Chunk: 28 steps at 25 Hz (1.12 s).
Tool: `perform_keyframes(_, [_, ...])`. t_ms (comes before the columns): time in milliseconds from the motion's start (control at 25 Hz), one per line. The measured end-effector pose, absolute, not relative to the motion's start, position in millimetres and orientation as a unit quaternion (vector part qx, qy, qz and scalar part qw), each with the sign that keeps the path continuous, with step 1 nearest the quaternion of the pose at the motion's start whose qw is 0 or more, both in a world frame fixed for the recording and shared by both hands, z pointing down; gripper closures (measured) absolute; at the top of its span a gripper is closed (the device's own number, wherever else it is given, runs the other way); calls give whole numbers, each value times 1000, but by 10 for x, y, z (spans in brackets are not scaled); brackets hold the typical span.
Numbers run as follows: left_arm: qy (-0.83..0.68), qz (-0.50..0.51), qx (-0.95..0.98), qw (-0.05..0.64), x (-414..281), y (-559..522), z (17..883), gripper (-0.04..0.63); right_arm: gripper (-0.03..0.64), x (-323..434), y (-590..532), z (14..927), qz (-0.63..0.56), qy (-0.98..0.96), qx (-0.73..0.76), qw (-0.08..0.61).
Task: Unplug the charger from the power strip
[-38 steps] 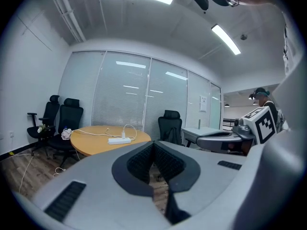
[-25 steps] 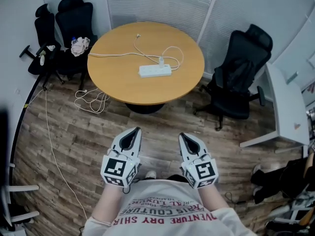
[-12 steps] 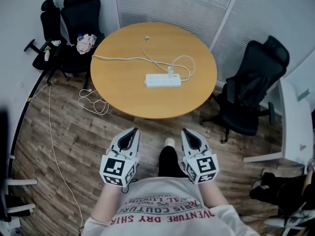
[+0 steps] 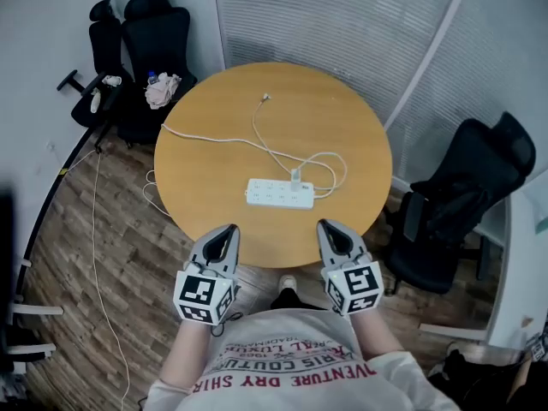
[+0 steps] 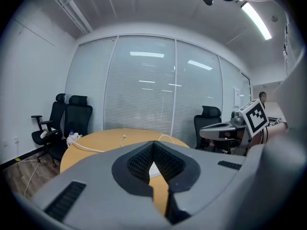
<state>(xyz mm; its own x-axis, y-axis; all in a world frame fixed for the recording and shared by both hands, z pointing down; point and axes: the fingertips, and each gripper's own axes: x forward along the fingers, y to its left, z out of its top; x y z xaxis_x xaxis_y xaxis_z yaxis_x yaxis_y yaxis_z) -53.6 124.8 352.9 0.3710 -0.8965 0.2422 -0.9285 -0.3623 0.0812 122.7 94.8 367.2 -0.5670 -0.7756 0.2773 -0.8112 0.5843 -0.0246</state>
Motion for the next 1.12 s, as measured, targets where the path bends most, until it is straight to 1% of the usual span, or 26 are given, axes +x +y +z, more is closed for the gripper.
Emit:
perform_keyframes(240, [-554,87,820,114,-129,507,3690,563,588,1637,195,3836,92,-881,445,132])
perform_keyframes(400, [-550,104,818,132,-29,204,3859,563,588,1720,-94,3989,114,-880,439,140])
perform_keyframes(600, [-538,122,820,149,16,-81,4061,563,588,1719,-329,4141,131,-876,439,149])
perform_keyframes(760, [-508,125,837,158,69,-257,4109,563,588,1580,-405,4244,149,-871,441,156])
perform_keyframes(960, [-454,158,860,172,62,-434,4366,563,588,1409,-435,4423,176,-850,468,168])
perform_keyframes(1120, [-383,197,884,183,153,-476,4665,563,588,1325,-414,4583,208,-825,496,175])
